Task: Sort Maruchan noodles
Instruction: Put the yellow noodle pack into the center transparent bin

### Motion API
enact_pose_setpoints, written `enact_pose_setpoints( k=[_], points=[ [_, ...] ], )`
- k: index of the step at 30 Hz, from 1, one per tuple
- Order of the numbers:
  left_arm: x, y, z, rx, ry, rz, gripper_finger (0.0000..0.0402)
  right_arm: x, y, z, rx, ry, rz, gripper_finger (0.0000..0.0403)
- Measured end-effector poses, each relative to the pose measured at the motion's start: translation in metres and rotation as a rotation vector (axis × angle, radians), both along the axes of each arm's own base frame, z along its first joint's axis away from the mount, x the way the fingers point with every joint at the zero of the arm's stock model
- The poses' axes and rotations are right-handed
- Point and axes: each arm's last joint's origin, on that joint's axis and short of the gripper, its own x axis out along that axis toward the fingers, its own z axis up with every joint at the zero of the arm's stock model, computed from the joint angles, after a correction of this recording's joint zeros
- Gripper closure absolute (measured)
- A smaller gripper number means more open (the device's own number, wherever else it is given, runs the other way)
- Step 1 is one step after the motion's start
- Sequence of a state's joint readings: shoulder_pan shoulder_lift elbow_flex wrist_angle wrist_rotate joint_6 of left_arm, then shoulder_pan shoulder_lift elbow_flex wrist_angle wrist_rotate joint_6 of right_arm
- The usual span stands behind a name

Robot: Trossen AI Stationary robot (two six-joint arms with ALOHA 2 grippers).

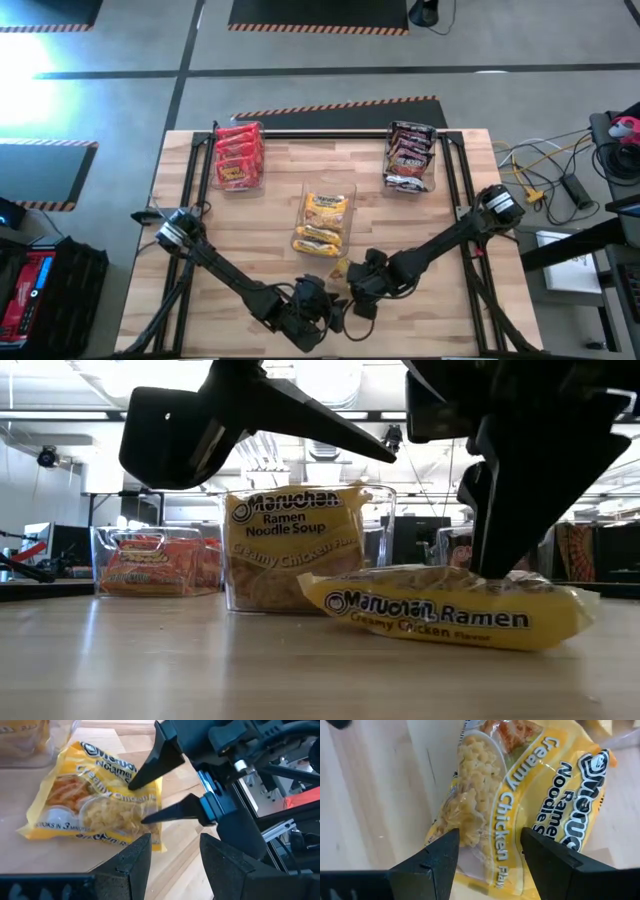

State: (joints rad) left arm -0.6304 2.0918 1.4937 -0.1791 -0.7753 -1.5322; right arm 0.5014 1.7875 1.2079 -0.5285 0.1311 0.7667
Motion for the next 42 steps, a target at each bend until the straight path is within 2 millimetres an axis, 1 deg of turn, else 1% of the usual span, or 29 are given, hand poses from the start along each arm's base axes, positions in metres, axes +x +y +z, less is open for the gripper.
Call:
enact_pose_setpoints(
  k=[3,7,10,12,15,16,23,28,38,42],
  points=[
    [0.001,0.002,0.000,0.001,0.001,0.006,0.0249,0.001,0.001,0.008,0.033,-0.010,-0.014,0.0197],
    [0.004,0.002,-0.011,-0.023,-0.001,0.036,0.0249,0.000,0.001,0.030,0.055,-0.054,-0.012,0.0197],
    [0.006,0.000,-0.026,-0.078,0.013,0.055,0.0249,-0.006,-0.003,0.032,0.021,-0.003,-0.021,0.0197],
    [0.007,-0.001,-0.038,-0.119,0.018,0.082,0.0249,-0.006,-0.003,0.032,0.018,0.001,-0.020,0.0197],
    [0.009,-0.002,-0.050,-0.163,0.009,0.124,0.0249,-0.009,-0.003,0.035,0.021,0.010,-0.015,0.0197],
    [0.010,-0.003,-0.052,-0.175,-0.004,0.129,0.0249,-0.010,-0.004,0.034,0.021,0.029,-0.009,0.0197],
    [0.012,-0.003,-0.054,-0.181,-0.025,0.142,0.0249,-0.025,-0.001,0.029,-0.018,0.154,0.051,0.0197],
    [0.013,0.000,-0.054,-0.171,-0.024,0.150,0.0249,-0.030,0.003,0.027,-0.031,0.176,0.069,0.0197],
    [0.024,0.019,-0.055,-0.123,-0.004,0.171,0.0249,-0.036,0.005,0.023,0.004,0.223,0.078,0.0197],
    [0.021,0.020,-0.058,-0.110,0.029,0.183,0.0249,-0.041,0.003,0.024,-0.007,0.266,0.093,0.0197]
  ],
)
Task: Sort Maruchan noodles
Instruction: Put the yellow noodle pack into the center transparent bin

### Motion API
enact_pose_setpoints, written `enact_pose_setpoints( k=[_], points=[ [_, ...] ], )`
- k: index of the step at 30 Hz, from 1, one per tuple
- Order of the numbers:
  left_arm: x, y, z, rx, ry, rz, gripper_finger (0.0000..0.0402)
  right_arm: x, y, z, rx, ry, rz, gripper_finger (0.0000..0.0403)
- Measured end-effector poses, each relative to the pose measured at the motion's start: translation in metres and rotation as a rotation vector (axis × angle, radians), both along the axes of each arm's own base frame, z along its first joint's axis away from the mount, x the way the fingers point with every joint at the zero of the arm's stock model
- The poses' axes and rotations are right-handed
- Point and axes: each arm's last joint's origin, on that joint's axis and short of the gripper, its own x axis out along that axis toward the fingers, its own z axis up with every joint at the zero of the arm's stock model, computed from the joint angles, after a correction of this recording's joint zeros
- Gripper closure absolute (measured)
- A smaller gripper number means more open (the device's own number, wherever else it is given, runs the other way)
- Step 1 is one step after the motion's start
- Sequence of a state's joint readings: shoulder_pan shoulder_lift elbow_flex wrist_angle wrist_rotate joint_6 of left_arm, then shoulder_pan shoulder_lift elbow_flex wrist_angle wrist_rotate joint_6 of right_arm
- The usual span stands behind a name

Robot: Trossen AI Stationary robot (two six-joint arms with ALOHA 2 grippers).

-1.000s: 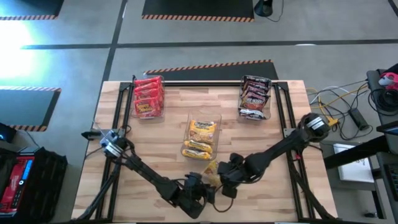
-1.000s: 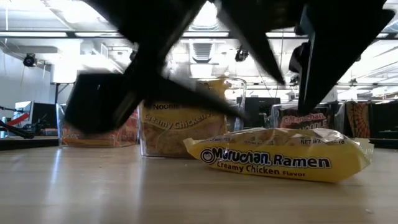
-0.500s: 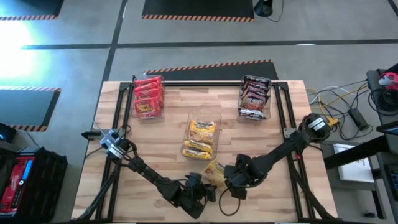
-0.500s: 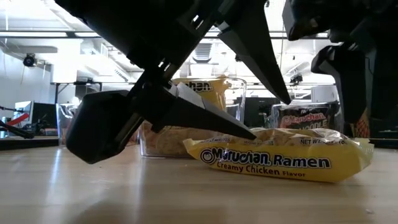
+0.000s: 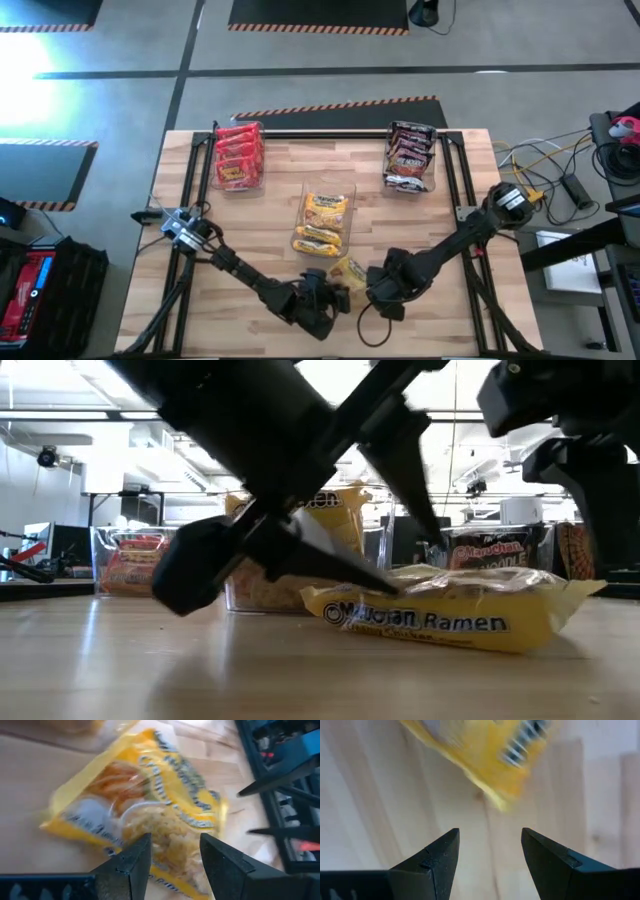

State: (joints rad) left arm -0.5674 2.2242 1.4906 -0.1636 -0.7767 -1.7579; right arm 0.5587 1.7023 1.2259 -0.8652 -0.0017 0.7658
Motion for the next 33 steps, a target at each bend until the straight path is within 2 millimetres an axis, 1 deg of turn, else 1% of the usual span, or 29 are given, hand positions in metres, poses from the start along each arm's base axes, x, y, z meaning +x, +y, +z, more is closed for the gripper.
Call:
enact_pose_setpoints(
  k=[5,9,12,15,19,21,25,29,31,33],
  points=[
    [-0.005,0.003,-0.004,-0.009,0.041,0.044,0.0249,-0.013,-0.008,0.003,-0.048,0.071,0.016,0.0197],
    [-0.007,0.003,-0.005,-0.020,0.055,0.041,0.0249,-0.024,-0.015,0.003,-0.048,0.074,0.000,0.0197],
    [-0.008,0.004,-0.006,-0.033,0.064,0.035,0.0249,-0.031,-0.022,0.003,-0.028,0.054,-0.053,0.0197],
    [-0.008,0.004,-0.007,-0.038,0.070,0.032,0.0249,-0.034,-0.027,0.004,0.061,-0.061,-0.128,0.0197],
    [-0.009,0.004,-0.008,-0.053,0.089,0.016,0.0249,-0.032,-0.032,0.005,0.255,-0.296,-0.219,0.0197],
    [-0.010,0.004,-0.010,-0.068,0.105,0.003,0.0249,-0.035,-0.037,0.003,0.341,-0.382,-0.270,0.0197],
    [-0.011,0.004,-0.013,-0.086,0.124,-0.008,0.0249,-0.044,-0.048,-0.011,0.469,-0.475,-0.391,0.0197],
    [-0.011,0.004,-0.013,-0.083,0.130,-0.015,0.0249,-0.046,-0.052,-0.019,0.611,-0.578,-0.466,0.0197],
    [-0.011,0.004,-0.014,-0.082,0.136,-0.017,0.0249,-0.046,-0.053,-0.023,0.646,-0.610,-0.493,0.0197],
    [-0.012,0.005,-0.015,-0.086,0.146,-0.022,0.0249,-0.046,-0.053,-0.030,0.639,-0.597,-0.525,0.0197]
  ],
)
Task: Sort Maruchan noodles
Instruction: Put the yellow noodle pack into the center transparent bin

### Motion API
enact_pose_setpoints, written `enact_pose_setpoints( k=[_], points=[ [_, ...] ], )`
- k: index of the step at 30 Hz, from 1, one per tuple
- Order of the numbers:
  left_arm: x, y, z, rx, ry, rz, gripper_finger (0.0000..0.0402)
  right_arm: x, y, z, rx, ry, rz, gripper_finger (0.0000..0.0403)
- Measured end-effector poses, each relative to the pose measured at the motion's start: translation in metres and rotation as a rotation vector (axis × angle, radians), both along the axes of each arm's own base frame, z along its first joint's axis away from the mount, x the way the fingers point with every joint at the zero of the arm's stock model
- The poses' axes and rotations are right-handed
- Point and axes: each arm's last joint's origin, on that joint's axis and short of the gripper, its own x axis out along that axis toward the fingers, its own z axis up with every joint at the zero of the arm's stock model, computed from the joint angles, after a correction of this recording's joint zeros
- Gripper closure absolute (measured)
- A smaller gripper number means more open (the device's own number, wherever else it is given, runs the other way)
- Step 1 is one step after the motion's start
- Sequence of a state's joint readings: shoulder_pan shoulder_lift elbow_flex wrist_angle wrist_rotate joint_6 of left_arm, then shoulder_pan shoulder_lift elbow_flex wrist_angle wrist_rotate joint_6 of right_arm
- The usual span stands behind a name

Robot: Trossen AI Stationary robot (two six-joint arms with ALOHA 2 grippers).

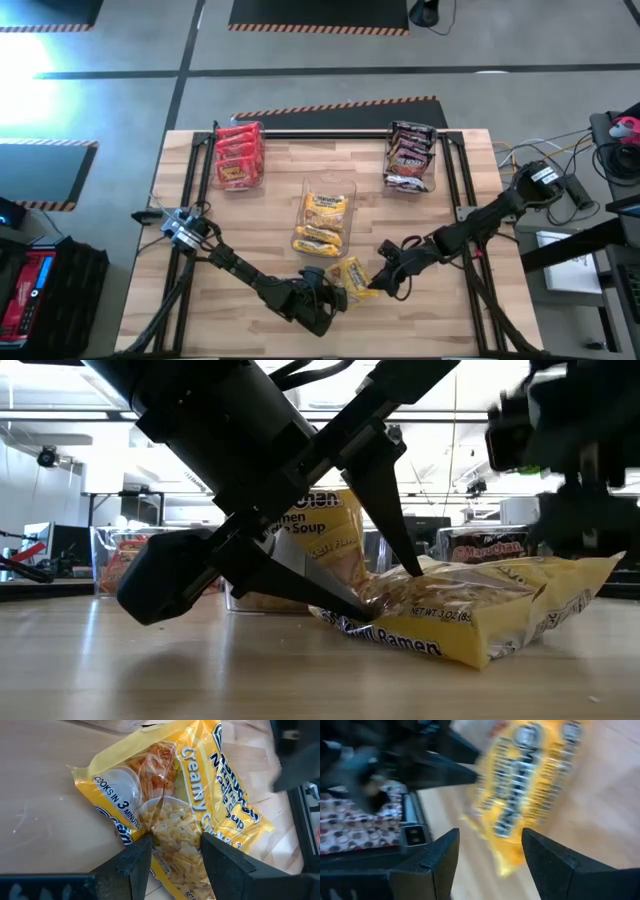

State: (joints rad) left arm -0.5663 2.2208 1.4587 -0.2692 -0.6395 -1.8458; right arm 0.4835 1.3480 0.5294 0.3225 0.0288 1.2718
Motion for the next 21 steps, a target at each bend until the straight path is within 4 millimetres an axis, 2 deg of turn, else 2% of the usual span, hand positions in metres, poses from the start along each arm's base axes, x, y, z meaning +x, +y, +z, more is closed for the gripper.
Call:
enact_pose_setpoints(
  k=[8,21],
  points=[
    [-0.001,0.000,-0.002,-0.006,0.013,-0.006,0.0249,-0.004,-0.005,-0.030,-0.001,0.136,-0.052,0.0197],
    [-0.004,0.000,-0.004,-0.040,0.056,-0.035,0.0249,0.016,-0.012,-0.046,-0.024,0.137,-0.084,0.0197]
  ],
)
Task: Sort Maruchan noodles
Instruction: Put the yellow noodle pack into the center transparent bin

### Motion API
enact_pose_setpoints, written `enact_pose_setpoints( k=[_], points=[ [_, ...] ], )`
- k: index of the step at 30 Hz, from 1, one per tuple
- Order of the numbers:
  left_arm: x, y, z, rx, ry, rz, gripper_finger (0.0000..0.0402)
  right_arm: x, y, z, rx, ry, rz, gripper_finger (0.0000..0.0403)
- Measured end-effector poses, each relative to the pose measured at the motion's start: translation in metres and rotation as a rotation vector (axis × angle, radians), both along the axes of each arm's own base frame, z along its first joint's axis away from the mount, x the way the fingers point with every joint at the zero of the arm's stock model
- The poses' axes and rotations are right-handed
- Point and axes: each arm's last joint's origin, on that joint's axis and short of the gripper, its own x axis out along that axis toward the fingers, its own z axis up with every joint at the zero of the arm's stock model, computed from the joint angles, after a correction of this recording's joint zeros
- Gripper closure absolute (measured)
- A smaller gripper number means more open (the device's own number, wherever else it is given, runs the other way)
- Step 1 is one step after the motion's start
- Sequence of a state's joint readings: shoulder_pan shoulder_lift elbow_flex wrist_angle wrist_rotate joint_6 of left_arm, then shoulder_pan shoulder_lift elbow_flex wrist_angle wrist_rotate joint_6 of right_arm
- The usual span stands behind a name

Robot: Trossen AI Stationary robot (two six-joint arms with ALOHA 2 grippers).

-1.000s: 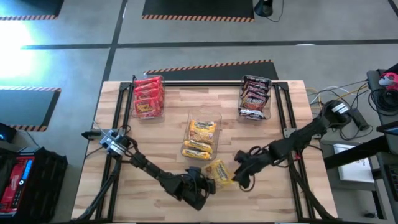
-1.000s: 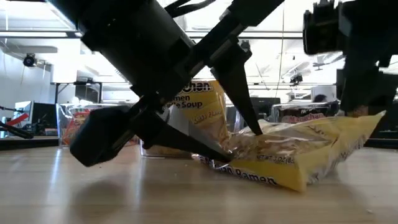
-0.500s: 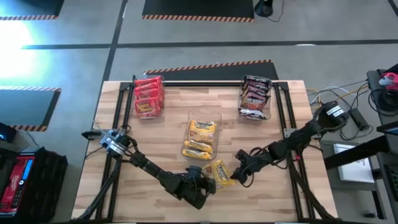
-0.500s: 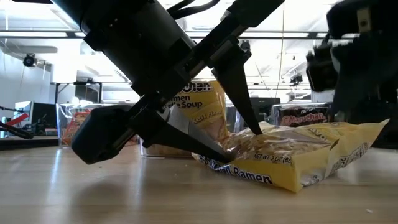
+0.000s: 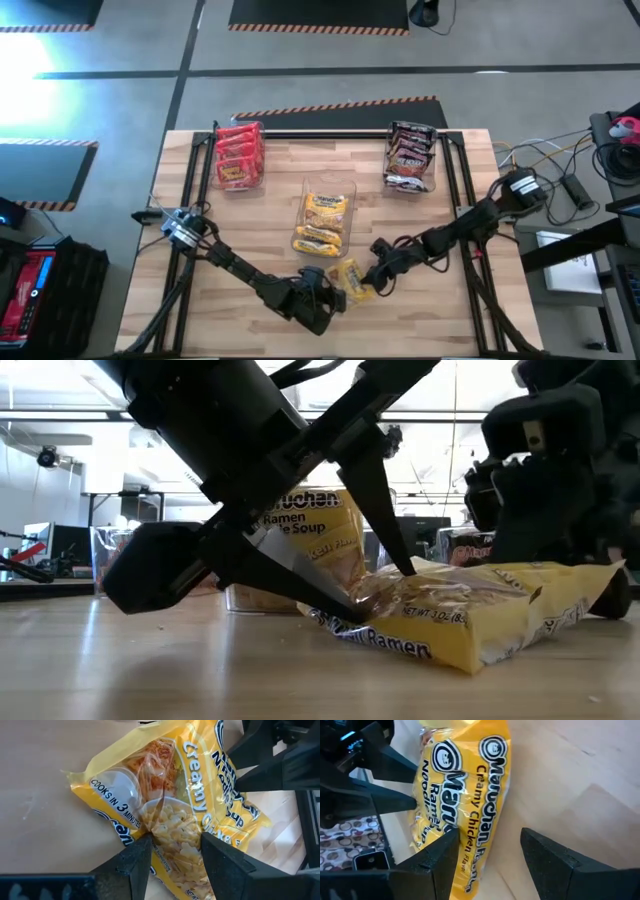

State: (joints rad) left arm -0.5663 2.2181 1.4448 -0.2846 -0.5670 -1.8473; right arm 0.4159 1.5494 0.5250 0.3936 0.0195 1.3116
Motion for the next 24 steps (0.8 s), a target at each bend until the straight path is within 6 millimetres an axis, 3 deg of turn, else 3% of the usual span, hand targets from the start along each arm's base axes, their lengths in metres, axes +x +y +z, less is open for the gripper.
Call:
enact_pose_setpoints(
  k=[7,24],
  points=[
    [-0.001,0.000,-0.001,-0.005,0.020,-0.010,0.0249,0.011,0.004,-0.004,0.021,-0.062,-0.001,0.0197],
    [-0.001,0.001,-0.003,-0.016,0.041,-0.019,0.0249,0.018,0.007,-0.003,0.013,-0.114,0.015,0.0197]
  ],
)
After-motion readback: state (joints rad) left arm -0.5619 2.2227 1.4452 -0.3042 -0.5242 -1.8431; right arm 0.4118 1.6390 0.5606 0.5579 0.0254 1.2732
